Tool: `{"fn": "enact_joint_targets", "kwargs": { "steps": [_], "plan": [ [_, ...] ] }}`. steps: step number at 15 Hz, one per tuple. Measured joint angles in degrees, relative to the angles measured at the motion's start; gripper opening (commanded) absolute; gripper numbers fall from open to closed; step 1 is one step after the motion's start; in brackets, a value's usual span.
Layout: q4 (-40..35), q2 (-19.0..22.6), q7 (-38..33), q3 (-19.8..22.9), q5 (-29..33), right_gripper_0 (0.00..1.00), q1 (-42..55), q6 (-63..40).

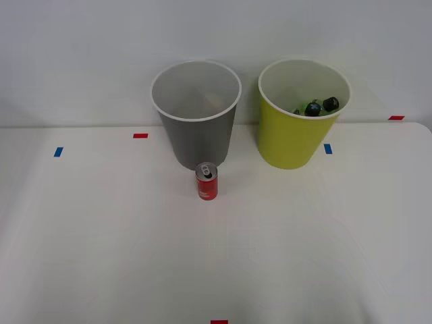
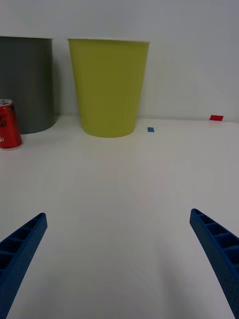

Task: Put cans in the gray bin, plastic bottles in the light green bin

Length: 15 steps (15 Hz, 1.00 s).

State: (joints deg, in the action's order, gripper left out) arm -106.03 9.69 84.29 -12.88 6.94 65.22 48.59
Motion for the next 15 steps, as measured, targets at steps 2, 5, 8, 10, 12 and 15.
{"fn": "enact_joint_targets", "kwargs": {
  "steps": [2,5,8,10,12,15],
  "plan": [
    [1.6,1.0,0.0,-0.7,0.0,1.0,-1.4,-0.6],
    [0.4,4.8,0.7,-3.7,-1.4,1.0,-1.6,-0.4],
    [-0.6,7.9,2.1,-5.2,-1.3,1.0,-2.6,-0.4],
    [-0.6,9.8,3.1,-6.7,-1.3,1.0,-4.3,-0.6],
    [-0.6,12.0,4.4,-9.2,-2.6,1.0,-6.1,-0.8],
    [-0.6,15.4,9.9,-12.7,-6.5,1.0,-9.8,-2.4]
  ]
}}
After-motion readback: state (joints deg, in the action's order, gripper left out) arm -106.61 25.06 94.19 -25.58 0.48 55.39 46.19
